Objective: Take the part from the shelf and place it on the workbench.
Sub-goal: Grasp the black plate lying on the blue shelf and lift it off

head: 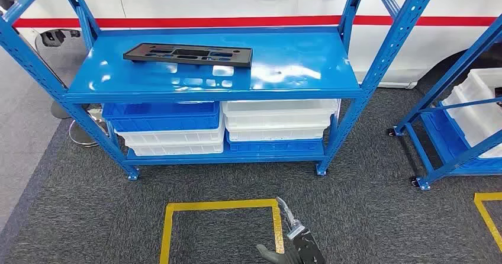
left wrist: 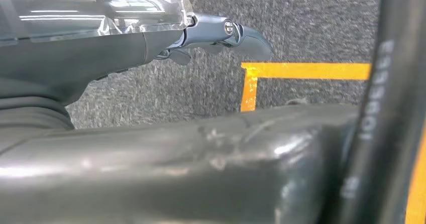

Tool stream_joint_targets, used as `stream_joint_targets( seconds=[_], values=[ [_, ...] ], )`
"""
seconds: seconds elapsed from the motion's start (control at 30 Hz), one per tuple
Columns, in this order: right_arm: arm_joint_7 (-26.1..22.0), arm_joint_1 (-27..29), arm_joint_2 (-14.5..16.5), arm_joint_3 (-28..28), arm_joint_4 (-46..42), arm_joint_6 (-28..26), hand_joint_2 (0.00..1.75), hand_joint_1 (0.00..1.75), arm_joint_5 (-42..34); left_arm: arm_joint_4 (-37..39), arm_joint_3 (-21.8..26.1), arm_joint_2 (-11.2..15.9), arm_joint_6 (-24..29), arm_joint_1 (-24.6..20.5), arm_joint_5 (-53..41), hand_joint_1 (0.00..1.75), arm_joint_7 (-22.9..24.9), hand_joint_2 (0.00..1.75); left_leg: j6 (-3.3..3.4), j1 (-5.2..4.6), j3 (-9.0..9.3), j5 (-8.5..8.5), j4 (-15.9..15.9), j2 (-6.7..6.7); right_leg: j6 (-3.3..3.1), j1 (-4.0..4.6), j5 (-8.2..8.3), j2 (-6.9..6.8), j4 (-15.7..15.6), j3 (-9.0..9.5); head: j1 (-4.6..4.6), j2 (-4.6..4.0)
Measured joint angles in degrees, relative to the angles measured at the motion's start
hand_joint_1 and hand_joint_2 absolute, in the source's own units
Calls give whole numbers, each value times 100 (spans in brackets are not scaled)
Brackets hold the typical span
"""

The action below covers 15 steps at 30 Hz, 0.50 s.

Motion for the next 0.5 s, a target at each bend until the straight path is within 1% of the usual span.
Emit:
stream_joint_targets(
  seconds=[0.07,0.1,0.17,0.2,0.23,0.27,0.3,0.33,0.37,0.4,0.43,0.47,0.5],
  values=[
    [43,-10,1,40,-49,-88,175,0,196,1,25,0,-1,-6,-18,0,-9,0,-43,-10,-16,-11,12,3,-63,22,-29,12,-4,-8,-3,0],
    [89,-18,1,78,-95,-174,175,0,400,2,52,-1,-1,-12,-34,0,-19,0,-86,-14,-25,-19,14,6,-113,49,-63,21,-8,-11,-4,0],
    [177,-20,2,148,-194,-340,175,0,802,5,100,-10,-2,-29,-77,0,-38,0,-160,8,-6,-37,5,13,-222,59,-68,36,-12,-20,-4,0],
    [221,-24,2,184,-240,-420,175,0,991,8,119,-17,-3,-37,-94,0,-46,0,-185,19,-16,-88,58,12,-270,60,-69,39,-20,-12,-4,0],
    [263,-32,4,218,-285,-499,175,0,1177,10,134,-24,-4,-44,-113,0,-54,0,-199,25,-83,-202,230,8,-312,61,-69,39,-30,-3,-5,0],
    [307,-43,5,251,-323,-575,175,0,1364,13,150,-28,-5,-47,-133,0,-59,0,-203,25,-217,-366,523,4,-346,68,-73,37,-35,4,-5,0],
    [358,-60,4,289,-347,-652,175,0,1562,16,167,-31,-5,-47,-153,0,-63,0,-199,18,-411,-551,920,1,-373,88,-80,36,-34,5,-5,0],
    [421,-86,-1,334,-360,-720,175,0,1760,21,188,-32,-5,-45,-172,0,-64,0,-191,11,-624,-700,1326,0,-394,111,-87,37,-33,6,-5,0],
    [501,-121,-12,397,-364,-780,175,0,1950,26,210,-32,-6,-42,-189,0,-65,0,-176,0,-785,-755,1608,-2,-409,136,-93,41,-32,12,-5,0],
    [597,-169,-27,478,-364,-834,175,0,2129,31,229,-32,-8,-41,-208,0,-66,0,-150,-13,-860,-694,1692,-4,-424,162,-101,50,-32,24,-5,0],
    [702,-227,-43,574,-364,-877,175,0,2288,35,245,-33,-10,-42,-227,0,-67,0,-110,-28,-824,-520,1540,-6,-436,188,-109,61,-31,44,-5,0],
    [812,-291,-57,681,-364,-915,175,0,2433,38,255,-33,-12,-45,-246,0,-69,0,-55,-53,-697,-277,1198,-12,-445,211,-120,72,-31,70,-5,0],
    [921,-358,-67,789,-363,-950,175,0,2562,38,260,-30,-14,-50,-269,0,-72,0,13,-84,-543,-77,817,-21,-448,231,-132,80,-31,91,-4,0]
  ],
)
